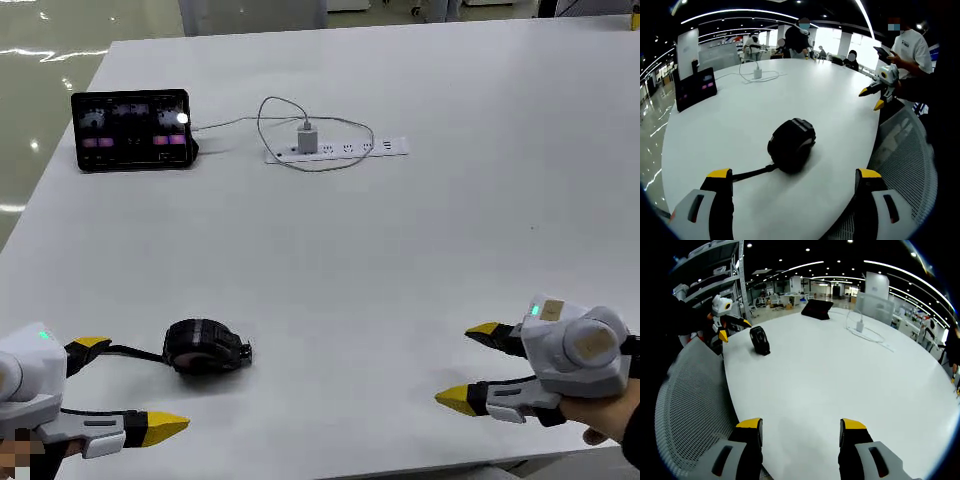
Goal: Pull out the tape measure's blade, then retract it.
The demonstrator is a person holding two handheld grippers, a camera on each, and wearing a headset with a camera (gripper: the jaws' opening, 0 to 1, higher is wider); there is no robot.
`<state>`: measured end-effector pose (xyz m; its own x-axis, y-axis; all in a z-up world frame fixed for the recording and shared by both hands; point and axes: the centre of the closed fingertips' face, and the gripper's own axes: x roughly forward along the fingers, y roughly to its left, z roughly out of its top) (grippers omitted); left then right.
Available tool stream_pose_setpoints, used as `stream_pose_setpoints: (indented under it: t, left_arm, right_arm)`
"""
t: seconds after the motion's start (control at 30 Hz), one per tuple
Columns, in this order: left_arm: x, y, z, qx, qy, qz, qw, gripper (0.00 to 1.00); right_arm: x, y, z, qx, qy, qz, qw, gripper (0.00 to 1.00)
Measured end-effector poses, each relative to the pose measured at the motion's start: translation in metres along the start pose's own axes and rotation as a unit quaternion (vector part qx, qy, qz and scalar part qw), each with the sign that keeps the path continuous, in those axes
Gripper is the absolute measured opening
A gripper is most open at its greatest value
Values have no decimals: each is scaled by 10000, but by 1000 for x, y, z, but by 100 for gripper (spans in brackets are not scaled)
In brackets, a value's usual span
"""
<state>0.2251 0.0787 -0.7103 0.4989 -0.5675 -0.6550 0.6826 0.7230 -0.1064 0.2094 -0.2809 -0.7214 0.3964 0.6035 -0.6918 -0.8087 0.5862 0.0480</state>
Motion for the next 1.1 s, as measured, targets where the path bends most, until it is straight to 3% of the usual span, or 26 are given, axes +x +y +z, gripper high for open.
stream_pose_setpoints:
  t: [0.37,0.7,1.1]
  left_arm:
    - [-11,9,-2,150,71,-9,9999,99]
    - [-19,18,-5,21,118,16,9999,99]
    - [-32,34,-18,-110,175,337,9992,99]
  right_arm:
    - [-28,-13,-22,275,-46,-153,9995,78]
    - [-44,-24,-32,441,-62,-187,9988,98]
    - [-44,-26,-30,384,-130,-172,9990,99]
